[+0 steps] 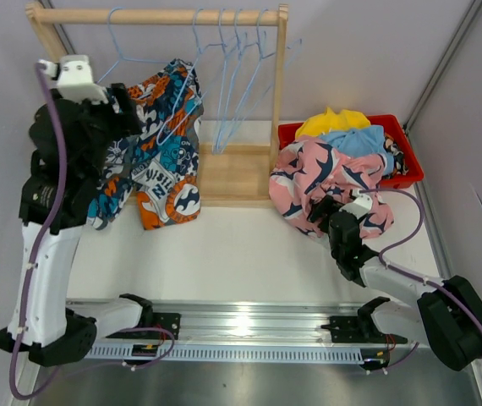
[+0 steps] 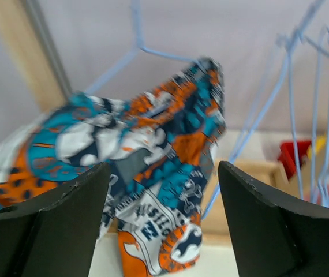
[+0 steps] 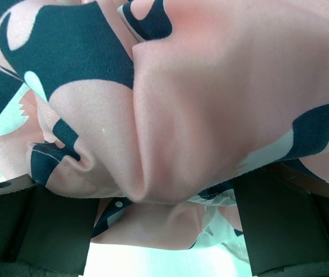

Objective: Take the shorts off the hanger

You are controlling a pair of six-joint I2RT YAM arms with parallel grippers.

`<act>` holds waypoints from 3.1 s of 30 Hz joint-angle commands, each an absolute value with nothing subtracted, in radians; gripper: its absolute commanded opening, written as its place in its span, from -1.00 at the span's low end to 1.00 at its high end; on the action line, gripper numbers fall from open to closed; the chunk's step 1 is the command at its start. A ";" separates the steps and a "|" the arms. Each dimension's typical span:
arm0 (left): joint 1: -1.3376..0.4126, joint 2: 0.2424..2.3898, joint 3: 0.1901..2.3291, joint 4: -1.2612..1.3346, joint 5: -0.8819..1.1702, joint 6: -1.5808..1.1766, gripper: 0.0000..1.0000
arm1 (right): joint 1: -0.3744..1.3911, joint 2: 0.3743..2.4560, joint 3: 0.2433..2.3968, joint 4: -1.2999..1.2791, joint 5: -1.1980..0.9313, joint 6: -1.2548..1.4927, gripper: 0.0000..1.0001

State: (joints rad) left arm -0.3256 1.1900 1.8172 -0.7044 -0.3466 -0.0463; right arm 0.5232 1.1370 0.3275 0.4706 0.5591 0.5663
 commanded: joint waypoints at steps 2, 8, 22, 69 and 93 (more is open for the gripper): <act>-0.246 1.207 1.802 -0.606 -0.376 -0.048 0.62 | 0.535 1.144 0.318 0.546 0.554 0.583 0.77; -0.144 1.414 2.052 -0.666 -0.309 -0.078 0.58 | 0.540 1.157 0.308 0.569 0.538 0.587 0.77; -0.015 1.738 2.425 -0.772 -0.115 -0.153 0.50 | 0.531 1.181 0.307 0.594 0.500 0.586 0.78; -0.163 1.588 2.418 -0.762 -0.127 -0.120 -1.00 | 0.468 1.160 0.239 0.686 0.400 0.604 0.76; -0.206 0.770 1.487 -0.850 0.121 -0.135 -1.00 | 0.876 0.795 0.692 0.154 0.533 0.296 0.99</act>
State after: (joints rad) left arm -0.1989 0.7940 1.5532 -0.8909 0.0032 -0.1085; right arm 0.8654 0.7826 0.6250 0.2653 0.4313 0.3649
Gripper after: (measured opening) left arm 0.026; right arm 0.993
